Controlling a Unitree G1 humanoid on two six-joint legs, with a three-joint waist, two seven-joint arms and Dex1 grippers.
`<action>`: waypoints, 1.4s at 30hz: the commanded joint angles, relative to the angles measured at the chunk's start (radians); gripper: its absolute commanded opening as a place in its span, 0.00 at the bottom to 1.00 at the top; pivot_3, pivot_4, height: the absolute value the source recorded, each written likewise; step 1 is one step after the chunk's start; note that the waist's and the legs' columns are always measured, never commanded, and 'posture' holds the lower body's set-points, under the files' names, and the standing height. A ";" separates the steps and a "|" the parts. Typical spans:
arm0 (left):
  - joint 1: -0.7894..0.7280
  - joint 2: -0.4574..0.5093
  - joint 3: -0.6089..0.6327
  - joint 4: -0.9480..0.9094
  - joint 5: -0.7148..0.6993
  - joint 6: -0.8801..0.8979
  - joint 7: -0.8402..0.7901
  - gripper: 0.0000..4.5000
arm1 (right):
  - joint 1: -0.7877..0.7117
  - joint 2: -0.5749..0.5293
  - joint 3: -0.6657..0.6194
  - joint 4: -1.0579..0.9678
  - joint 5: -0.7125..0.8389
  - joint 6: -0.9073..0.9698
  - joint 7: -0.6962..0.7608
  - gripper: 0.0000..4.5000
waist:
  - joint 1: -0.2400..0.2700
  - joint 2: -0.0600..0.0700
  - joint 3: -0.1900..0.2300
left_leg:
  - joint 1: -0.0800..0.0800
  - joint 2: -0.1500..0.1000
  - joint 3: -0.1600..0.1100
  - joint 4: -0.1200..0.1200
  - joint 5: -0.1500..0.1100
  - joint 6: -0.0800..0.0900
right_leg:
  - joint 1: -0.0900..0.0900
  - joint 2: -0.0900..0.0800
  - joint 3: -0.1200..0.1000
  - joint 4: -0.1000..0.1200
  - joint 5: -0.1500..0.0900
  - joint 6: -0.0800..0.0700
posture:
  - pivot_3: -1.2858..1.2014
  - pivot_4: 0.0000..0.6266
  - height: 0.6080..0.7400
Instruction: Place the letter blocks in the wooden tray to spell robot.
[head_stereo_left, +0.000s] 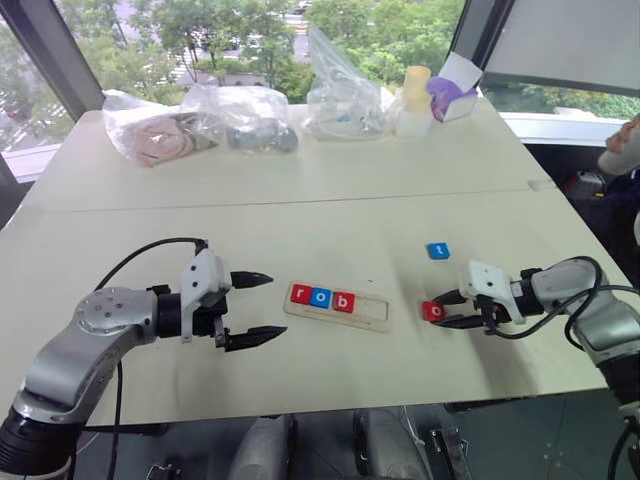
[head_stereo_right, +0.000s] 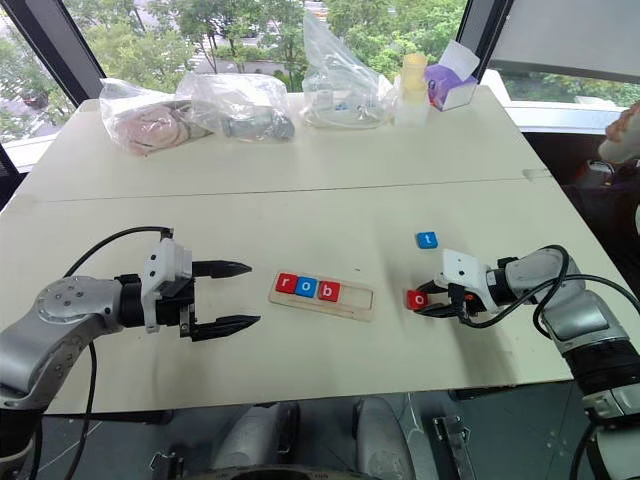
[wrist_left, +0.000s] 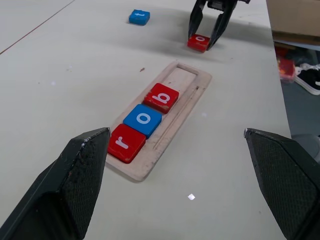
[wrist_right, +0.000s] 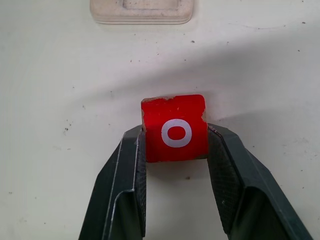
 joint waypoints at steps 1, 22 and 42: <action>-0.007 0.001 0.009 -0.019 -0.004 -0.015 0.000 1.00 | -0.042 0.052 -0.007 -0.231 0.076 0.202 -0.055 0.25 | -0.003 0.001 0.001 | 0.000 0.000 0.000 0.000 0.000 0.000 | -0.001 0.000 0.001 0.001 0.000 0.000 | 0.52 0.24 1.00; -0.009 -0.003 0.002 -0.036 -0.010 -0.003 0.010 1.00 | -0.136 0.168 0.171 -0.412 -0.015 0.483 -0.219 0.25 | 0.024 0.001 0.001 | -0.013 0.000 0.001 0.001 0.000 0.000 | -0.014 0.000 0.000 0.002 0.001 0.000 | 0.52 0.24 1.00; -0.035 -0.023 -0.027 -0.025 -0.007 -0.005 0.020 1.00 | -0.103 0.136 0.151 -0.484 0.009 0.564 -0.256 0.25 | 0.023 0.001 0.001 | -0.015 0.000 0.001 0.001 0.000 0.000 | -0.016 0.000 0.000 0.002 0.001 0.000 | 0.52 0.24 1.00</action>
